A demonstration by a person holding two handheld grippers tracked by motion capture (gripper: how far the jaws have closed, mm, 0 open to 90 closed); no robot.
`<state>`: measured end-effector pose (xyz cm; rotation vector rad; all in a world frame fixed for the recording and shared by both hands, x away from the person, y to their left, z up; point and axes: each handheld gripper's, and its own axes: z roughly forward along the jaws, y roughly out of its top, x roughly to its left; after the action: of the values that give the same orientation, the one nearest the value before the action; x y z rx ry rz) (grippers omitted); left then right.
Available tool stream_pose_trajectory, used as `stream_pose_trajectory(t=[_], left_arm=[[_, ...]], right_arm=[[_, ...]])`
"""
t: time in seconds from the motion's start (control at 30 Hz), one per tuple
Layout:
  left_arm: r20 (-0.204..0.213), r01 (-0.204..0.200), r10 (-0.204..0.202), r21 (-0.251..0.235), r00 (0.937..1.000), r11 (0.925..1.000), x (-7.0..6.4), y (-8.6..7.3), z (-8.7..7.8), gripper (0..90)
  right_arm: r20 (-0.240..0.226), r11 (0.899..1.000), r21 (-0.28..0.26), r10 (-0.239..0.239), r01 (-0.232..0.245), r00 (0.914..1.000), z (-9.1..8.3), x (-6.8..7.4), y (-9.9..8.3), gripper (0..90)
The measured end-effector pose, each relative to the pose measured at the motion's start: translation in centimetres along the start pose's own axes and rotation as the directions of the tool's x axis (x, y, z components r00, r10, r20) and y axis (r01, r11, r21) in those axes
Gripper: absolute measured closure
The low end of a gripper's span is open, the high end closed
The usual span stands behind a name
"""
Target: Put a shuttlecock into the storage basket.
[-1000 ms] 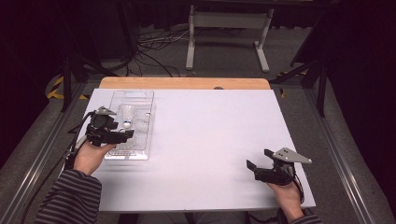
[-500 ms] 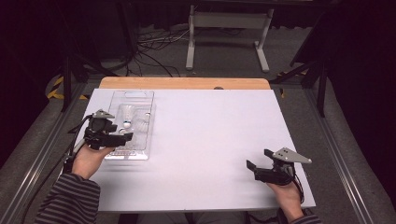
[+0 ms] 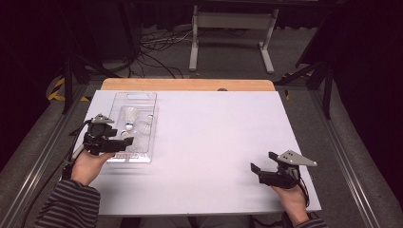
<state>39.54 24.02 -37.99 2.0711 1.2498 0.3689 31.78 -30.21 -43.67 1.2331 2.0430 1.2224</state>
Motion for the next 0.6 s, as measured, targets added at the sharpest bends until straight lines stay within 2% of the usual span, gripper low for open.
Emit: stream_pose_trajectory(t=[0.3,0.6], left_arm=[[0.009,0.008,-0.008,-0.006,0.9999,1.0000,0.0,-0.7,-0.1,26.7],[0.000,0.005,-0.005,-0.024,1.0000,0.9997,0.0,-1.3,-0.4,25.7]], right_arm=[[0.000,1.000,0.001,0.000,0.000,1.0000,0.0,0.0,0.0,13.8],[-0.002,1.000,0.002,-0.004,0.004,1.0000,0.1,0.0,0.0,13.8]])
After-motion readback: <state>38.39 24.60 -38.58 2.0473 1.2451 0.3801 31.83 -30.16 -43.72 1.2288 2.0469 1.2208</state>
